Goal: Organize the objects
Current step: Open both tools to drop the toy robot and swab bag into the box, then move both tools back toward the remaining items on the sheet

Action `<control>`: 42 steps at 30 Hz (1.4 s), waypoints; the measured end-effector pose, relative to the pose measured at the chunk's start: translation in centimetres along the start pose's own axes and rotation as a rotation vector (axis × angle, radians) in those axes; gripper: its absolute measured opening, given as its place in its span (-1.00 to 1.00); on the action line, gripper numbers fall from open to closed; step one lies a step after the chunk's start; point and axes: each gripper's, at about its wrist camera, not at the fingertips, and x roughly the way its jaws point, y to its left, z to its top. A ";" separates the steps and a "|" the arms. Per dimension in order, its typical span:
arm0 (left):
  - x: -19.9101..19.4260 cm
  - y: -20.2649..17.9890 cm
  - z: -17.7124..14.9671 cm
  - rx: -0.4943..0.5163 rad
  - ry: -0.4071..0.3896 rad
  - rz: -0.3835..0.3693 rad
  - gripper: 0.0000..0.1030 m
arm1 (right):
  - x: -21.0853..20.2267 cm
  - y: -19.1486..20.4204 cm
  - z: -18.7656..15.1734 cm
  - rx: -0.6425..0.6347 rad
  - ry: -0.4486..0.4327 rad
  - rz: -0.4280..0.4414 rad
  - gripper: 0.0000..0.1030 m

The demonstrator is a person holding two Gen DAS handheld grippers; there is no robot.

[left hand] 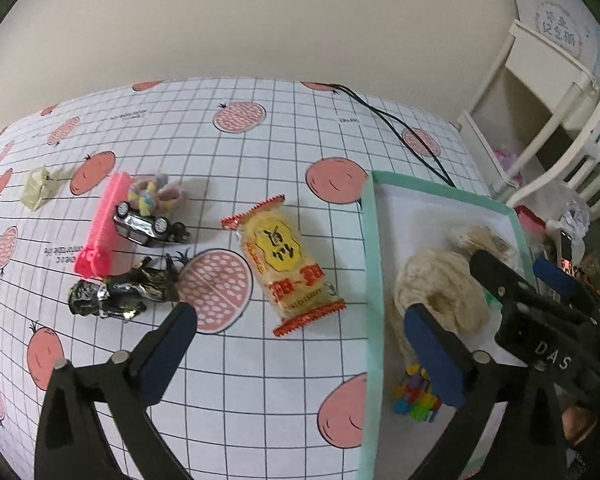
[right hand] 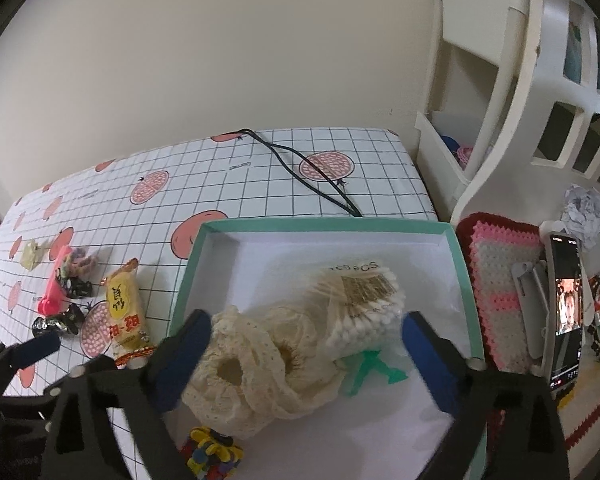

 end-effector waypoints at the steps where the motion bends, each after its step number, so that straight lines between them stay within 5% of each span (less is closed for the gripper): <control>1: -0.1 0.0 0.0 -0.001 -0.002 0.004 1.00 | 0.0 0.1 0.0 -0.003 0.001 0.002 1.00; 15: -0.4 0.2 0.1 -0.006 -0.015 0.009 1.00 | 0.0 0.9 0.0 -0.024 0.003 0.008 1.00; 23: -2.1 2.4 1.3 -0.026 -0.071 0.043 1.00 | -1.7 1.7 0.8 -0.029 -0.072 0.021 1.00; 34: -4.6 10.9 2.5 -0.213 -0.139 0.113 1.00 | -4.4 5.4 1.6 -0.072 -0.179 0.107 1.00; 42: -5.6 18.2 2.1 -0.367 -0.116 0.122 1.00 | -4.3 10.0 0.8 -0.166 -0.171 0.161 0.99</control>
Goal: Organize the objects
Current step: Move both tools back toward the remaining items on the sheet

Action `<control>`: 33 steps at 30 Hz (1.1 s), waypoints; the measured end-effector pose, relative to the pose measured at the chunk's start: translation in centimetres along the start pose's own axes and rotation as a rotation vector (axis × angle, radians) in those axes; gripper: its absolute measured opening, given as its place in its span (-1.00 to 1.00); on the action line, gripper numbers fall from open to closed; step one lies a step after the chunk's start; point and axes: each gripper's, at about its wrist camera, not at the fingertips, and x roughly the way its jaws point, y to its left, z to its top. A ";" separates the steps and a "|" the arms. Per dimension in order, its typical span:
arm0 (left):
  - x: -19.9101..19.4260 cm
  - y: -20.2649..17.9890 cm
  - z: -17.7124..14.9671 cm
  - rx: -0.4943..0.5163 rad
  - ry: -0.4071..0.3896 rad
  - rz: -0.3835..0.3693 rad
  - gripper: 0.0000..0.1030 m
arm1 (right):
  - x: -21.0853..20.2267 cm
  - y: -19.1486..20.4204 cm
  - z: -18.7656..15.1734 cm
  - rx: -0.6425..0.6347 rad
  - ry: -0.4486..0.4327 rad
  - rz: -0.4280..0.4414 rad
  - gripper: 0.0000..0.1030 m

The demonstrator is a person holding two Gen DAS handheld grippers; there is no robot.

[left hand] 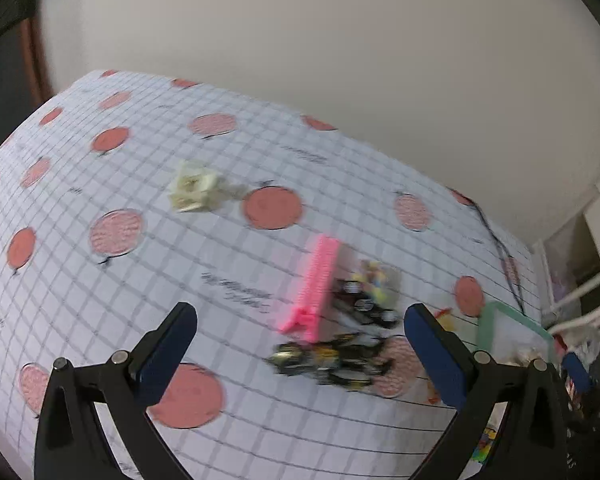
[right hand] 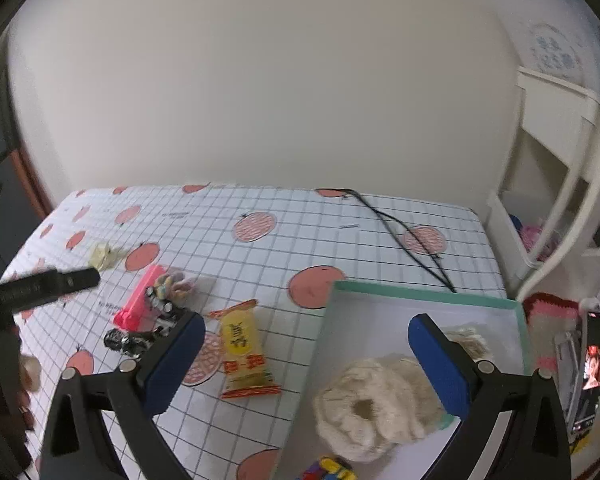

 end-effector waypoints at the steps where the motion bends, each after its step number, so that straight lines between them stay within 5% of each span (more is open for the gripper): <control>1: 0.1 0.6 0.0 -0.013 0.008 0.003 1.00 | 0.3 0.6 0.0 0.000 0.005 0.014 0.99; 7: 0.9 1.8 -0.4 -0.029 0.055 0.017 1.00 | 1.7 3.4 -0.6 -0.048 0.036 0.043 0.96; 19: 4.5 -1.6 -2.5 0.098 0.196 -0.024 1.00 | 5.5 6.2 -2.3 -0.094 0.134 0.035 0.91; 26: 6.7 -0.7 -4.0 -0.005 0.318 -0.031 1.00 | 6.8 6.5 -3.2 -0.115 0.171 0.020 0.90; 33: 6.9 -1.1 -4.4 -0.105 0.304 -0.072 0.99 | 7.5 6.5 -3.9 -0.120 0.188 0.006 0.90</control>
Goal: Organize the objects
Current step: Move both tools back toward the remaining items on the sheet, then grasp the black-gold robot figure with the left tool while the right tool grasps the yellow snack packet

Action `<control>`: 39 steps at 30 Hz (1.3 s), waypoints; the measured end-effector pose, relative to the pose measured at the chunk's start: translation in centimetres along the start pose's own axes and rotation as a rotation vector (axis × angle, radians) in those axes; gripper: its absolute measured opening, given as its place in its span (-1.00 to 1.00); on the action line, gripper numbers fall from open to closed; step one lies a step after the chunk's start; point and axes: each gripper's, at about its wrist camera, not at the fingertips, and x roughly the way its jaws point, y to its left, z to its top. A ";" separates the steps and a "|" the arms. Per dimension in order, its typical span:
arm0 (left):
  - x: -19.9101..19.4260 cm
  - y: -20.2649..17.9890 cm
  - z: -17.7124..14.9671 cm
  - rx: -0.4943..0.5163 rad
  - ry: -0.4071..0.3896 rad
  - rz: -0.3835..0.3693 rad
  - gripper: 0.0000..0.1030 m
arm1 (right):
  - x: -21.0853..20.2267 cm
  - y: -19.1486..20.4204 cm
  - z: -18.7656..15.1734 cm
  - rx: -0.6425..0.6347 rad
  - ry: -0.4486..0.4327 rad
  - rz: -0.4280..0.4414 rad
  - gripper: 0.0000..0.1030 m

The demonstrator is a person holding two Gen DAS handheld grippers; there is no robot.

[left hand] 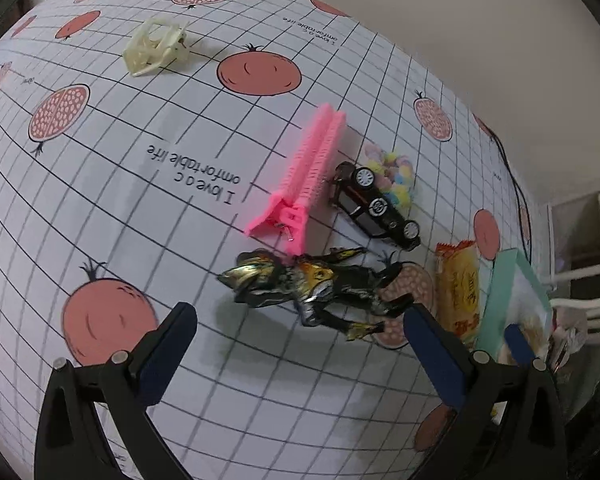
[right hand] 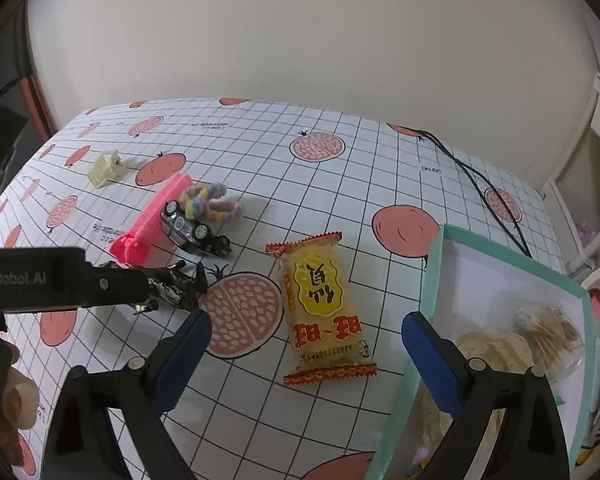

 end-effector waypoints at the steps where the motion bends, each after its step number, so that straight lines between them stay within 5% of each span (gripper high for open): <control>1: 0.0 -0.1 0.0 -0.014 -0.005 -0.003 0.99 | 0.1 0.0 0.0 0.000 0.001 -0.001 0.90; 6: 0.3 -0.1 0.0 -0.067 -0.036 -0.006 0.94 | 0.7 0.0 -0.2 0.009 0.005 -0.004 0.90; 8: 0.6 -0.1 0.0 -0.072 -0.033 0.007 0.64 | 1.1 0.0 -0.3 0.013 0.012 -0.010 0.90; 14: 0.2 0.5 -0.1 -0.126 -0.068 0.011 0.35 | 1.7 0.1 -0.4 0.010 0.018 -0.015 0.90; 20: -0.2 1.0 -0.1 -0.149 -0.077 -0.004 0.29 | 2.0 -0.4 -0.5 0.035 0.028 -0.028 0.90; 22: -0.4 1.3 -0.1 -0.155 -0.075 -0.017 0.06 | 2.2 -0.5 -0.5 0.038 0.032 -0.030 0.90; 30: -0.9 1.9 -0.1 -0.140 -0.053 -0.036 0.00 | 2.7 -0.5 -0.5 0.058 0.048 -0.021 0.90; 32: -1.2 2.0 0.0 -0.133 -0.056 -0.041 -0.34 | 2.8 -0.6 -0.5 0.056 0.062 -0.037 0.89; 39: -0.9 2.0 -0.1 -0.118 -0.038 -0.039 -0.38 | 3.3 -0.2 -0.5 0.025 0.086 -0.063 0.88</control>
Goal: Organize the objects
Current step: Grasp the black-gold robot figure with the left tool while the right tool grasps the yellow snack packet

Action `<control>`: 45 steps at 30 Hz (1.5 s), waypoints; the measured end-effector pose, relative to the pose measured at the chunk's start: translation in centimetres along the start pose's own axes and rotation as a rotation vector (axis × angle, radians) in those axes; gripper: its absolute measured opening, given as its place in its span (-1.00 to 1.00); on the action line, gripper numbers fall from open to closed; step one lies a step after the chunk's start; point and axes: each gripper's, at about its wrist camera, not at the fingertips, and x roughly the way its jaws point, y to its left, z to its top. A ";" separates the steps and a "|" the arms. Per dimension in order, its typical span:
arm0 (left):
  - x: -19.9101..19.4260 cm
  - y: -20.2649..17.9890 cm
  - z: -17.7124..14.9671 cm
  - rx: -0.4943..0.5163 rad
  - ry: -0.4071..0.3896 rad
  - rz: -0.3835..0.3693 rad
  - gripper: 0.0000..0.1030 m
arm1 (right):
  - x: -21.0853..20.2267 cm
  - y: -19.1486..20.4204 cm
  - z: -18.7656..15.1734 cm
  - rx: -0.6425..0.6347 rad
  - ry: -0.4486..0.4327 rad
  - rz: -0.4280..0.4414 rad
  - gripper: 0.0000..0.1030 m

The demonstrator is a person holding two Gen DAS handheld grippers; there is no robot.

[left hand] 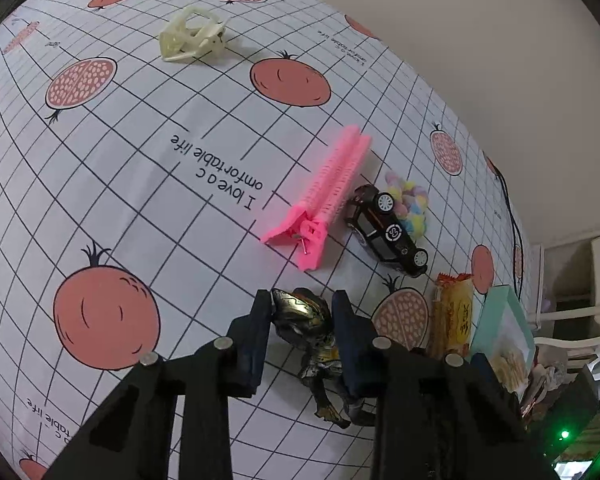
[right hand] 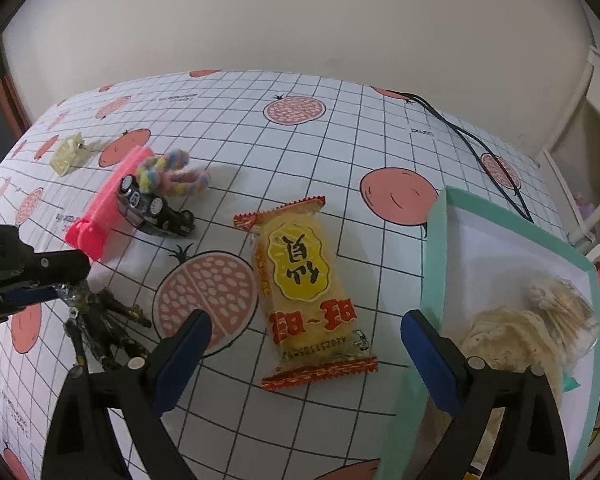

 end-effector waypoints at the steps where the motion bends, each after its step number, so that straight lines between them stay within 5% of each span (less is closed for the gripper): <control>1: -0.1 0.0 0.0 0.004 -0.001 0.000 -0.38 | 0.1 0.1 0.0 -0.006 0.003 0.006 0.88; 14: -1.7 2.1 1.5 -0.010 -0.044 0.029 -0.39 | -0.1 1.0 0.0 0.030 0.034 0.176 0.79; 22: -0.7 1.2 1.6 0.003 -0.028 0.018 -0.39 | 0.5 -0.1 -0.1 0.094 0.033 0.114 0.78; 30: -0.7 1.0 1.4 0.016 -0.017 0.011 -0.39 | 0.5 0.2 -0.1 0.071 0.013 0.070 0.43; 41: 0.1 0.8 1.1 0.015 0.008 0.001 -0.39 | 0.6 0.4 -0.1 0.055 0.004 0.046 0.36; 45: 0.2 0.8 1.1 0.013 0.009 0.001 -0.39 | 0.4 0.5 0.1 0.055 -0.006 0.048 -0.06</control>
